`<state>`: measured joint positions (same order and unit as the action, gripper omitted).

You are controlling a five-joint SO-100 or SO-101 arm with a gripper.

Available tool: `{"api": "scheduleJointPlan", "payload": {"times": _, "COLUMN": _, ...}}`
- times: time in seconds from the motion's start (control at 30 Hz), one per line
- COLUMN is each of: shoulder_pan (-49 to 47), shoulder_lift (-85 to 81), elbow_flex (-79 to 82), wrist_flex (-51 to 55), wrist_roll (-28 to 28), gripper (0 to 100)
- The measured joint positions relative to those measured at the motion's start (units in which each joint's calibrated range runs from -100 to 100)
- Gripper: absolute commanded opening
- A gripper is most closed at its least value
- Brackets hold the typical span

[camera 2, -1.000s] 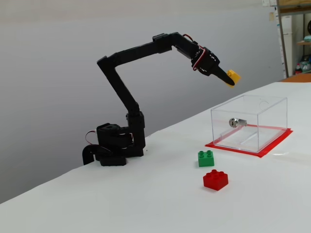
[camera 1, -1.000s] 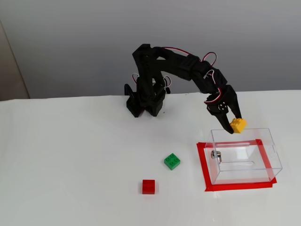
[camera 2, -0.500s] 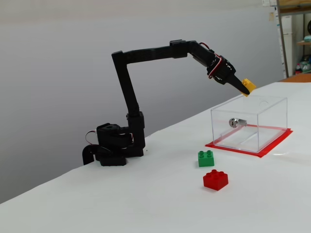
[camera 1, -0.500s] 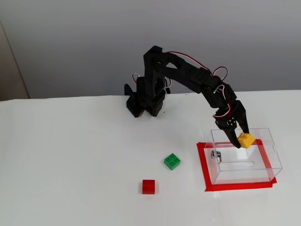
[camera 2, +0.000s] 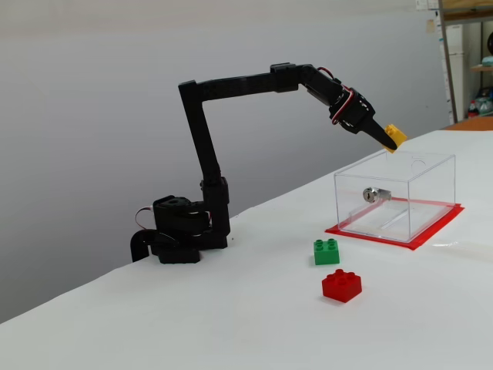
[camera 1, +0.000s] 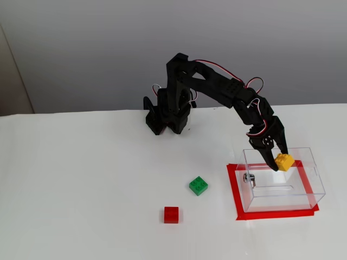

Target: Pick the yellow lego brick and place it into the transparent box

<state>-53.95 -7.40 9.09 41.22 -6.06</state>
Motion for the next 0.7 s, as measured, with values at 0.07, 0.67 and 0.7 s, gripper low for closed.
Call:
{"api": "scheduleJointPlan", "payload": {"times": 0.07, "shoulder_pan": 0.0, "shoulder_lift": 0.0, "elbow_flex": 0.0, "wrist_flex": 0.0, "wrist_roll": 0.0, "gripper": 3}}
{"api": "scheduleJointPlan", "payload": {"times": 0.67, "shoulder_pan": 0.0, "shoulder_lift": 0.0, "elbow_flex": 0.0, "wrist_flex": 0.0, "wrist_roll": 0.0, "gripper": 20}}
{"api": "scheduleJointPlan", "payload": {"times": 0.7, "shoulder_pan": 0.0, "shoulder_lift": 0.0, "elbow_flex": 0.0, "wrist_flex": 0.0, "wrist_roll": 0.0, "gripper": 20}}
